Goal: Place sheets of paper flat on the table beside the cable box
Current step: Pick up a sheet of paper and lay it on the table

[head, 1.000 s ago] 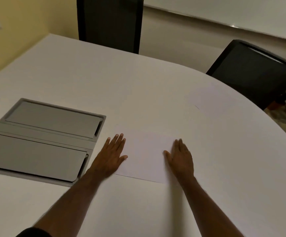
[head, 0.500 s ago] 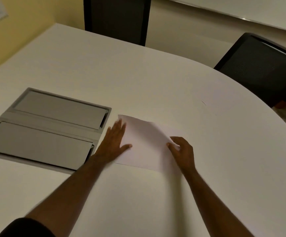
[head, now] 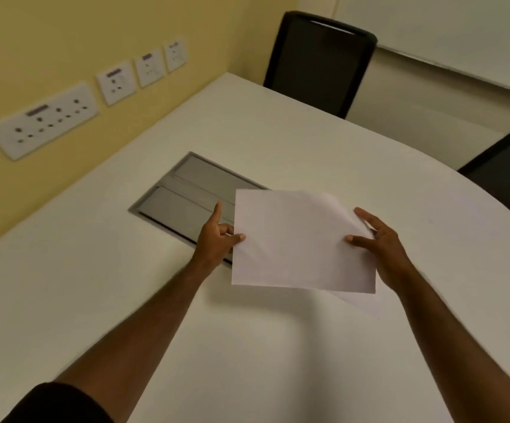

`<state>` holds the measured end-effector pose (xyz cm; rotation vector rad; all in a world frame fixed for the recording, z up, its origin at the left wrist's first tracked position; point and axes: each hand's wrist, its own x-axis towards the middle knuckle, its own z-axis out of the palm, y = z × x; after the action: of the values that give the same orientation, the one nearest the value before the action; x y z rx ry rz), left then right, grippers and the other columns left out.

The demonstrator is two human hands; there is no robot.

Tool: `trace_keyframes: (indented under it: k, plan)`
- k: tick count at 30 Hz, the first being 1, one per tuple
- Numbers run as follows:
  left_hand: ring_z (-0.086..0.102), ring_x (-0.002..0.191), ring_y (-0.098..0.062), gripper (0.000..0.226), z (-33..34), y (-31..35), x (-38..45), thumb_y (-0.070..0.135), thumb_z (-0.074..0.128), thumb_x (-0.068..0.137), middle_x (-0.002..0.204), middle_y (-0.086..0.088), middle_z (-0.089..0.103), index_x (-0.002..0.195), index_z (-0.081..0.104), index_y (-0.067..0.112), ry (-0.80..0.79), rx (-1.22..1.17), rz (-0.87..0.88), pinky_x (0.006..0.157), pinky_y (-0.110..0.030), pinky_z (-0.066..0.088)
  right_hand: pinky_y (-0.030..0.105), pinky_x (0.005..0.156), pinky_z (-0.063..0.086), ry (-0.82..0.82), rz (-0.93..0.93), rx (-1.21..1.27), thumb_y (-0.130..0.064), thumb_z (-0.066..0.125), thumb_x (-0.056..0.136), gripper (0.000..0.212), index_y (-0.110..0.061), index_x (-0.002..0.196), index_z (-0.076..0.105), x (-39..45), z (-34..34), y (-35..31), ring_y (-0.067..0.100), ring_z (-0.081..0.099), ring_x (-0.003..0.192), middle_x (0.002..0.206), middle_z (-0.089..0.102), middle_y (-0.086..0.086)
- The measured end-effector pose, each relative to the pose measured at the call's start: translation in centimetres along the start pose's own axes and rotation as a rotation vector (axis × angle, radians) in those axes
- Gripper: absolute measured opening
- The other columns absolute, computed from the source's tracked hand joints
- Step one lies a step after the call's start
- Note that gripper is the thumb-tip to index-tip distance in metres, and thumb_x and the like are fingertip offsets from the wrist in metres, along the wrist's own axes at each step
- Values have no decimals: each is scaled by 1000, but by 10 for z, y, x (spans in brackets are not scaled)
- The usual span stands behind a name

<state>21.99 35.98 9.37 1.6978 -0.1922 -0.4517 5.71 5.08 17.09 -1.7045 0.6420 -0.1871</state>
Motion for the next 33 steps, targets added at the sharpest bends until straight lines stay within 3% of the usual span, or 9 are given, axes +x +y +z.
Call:
trace_keyframes:
  k: [3,6,9,12,14,20,24,27,33]
  plan:
    - [67,67,-7,106,-53,-9,-52,1,77,82,66,3,63,159,8,21,87,-70,-51,63,-34,63,35,82,56,-45,24,-29,-9,86,70,76,-42,133,58,-1,44,-15,18,70,99,114,72,0]
    - [66,58,-2,107,-104,-24,-105,-1,76,82,65,-1,57,159,6,22,214,-95,-113,55,-24,59,31,75,54,-107,14,-103,-12,87,70,82,-41,138,53,-5,104,-26,11,72,89,101,76,-3]
    - [67,68,-9,112,-146,-45,-159,-4,74,82,72,-9,63,159,-3,24,297,-55,-181,61,-28,62,24,68,49,-189,-35,-220,-13,86,70,86,-37,144,48,-13,177,-30,8,68,84,94,75,-8]
    - [68,82,-25,116,-184,-67,-211,-3,74,82,90,-23,69,159,-8,26,370,14,-301,76,-46,63,30,76,47,-294,-64,-317,-11,84,73,90,-31,149,40,-31,255,-29,20,66,93,109,71,7]
    - [69,91,-31,117,-210,-84,-242,1,75,83,101,-22,70,159,-9,27,433,123,-377,83,-52,60,34,85,48,-370,-80,-352,-8,82,73,91,-28,150,39,-46,305,-21,28,65,103,122,68,13]
    - [69,105,-32,119,-266,-130,-309,18,77,85,123,-18,65,157,-17,25,528,387,-605,96,-44,56,44,103,49,-506,-46,-475,-5,82,72,95,-29,152,36,-91,426,16,34,60,115,129,62,19]
    - [69,108,-30,118,-286,-156,-326,22,78,85,129,-18,63,157,-16,20,552,506,-706,92,-35,56,42,99,50,-537,-56,-604,-10,79,75,96,-33,154,30,-108,470,40,33,61,112,118,65,15]
    - [66,113,-31,122,-295,-172,-329,26,81,82,131,-17,62,157,-16,17,509,551,-771,92,-37,55,44,97,51,-566,-98,-742,-13,73,80,94,-35,156,22,-115,484,53,34,62,109,115,66,12]
    - [74,88,-25,133,-293,-190,-330,34,83,78,110,-14,73,153,-24,13,446,652,-860,80,-39,62,44,94,50,-563,-221,-931,-22,67,85,88,-34,156,17,-120,492,62,30,54,121,127,59,6]
